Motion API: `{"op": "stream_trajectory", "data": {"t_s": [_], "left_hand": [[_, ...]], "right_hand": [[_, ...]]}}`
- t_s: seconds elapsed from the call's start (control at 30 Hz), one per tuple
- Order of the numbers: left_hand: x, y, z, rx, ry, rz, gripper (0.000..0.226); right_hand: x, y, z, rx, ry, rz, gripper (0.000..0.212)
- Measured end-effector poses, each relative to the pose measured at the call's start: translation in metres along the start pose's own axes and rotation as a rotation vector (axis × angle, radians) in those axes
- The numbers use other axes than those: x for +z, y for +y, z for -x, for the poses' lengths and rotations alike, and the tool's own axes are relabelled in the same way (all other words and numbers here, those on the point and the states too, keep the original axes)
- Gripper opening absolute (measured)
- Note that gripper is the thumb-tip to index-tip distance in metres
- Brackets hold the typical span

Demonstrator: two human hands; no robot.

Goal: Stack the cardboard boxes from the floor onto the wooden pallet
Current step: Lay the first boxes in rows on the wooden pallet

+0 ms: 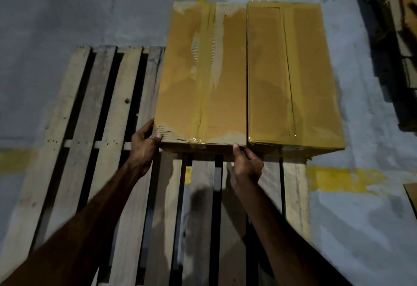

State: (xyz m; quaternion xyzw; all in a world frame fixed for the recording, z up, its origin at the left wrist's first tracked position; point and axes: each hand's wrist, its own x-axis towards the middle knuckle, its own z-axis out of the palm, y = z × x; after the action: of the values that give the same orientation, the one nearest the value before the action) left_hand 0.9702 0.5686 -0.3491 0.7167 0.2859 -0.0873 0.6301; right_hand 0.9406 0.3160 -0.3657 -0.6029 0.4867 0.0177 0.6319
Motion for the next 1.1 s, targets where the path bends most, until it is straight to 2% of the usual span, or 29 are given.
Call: {"op": "stream_trajectory", "data": {"t_s": [0.67, 1.1], "left_hand": [[0.002, 0.002, 0.006, 0.076, 0.022, -0.089, 0.057], [0.001, 0.000, 0.011, 0.153, 0.018, -0.095, 0.054]], "right_hand": [[0.003, -0.008, 0.003, 0.045, 0.016, 0.054, 0.052], [0.003, -0.009, 0.005, 0.065, 0.010, -0.031, 0.056]]}}
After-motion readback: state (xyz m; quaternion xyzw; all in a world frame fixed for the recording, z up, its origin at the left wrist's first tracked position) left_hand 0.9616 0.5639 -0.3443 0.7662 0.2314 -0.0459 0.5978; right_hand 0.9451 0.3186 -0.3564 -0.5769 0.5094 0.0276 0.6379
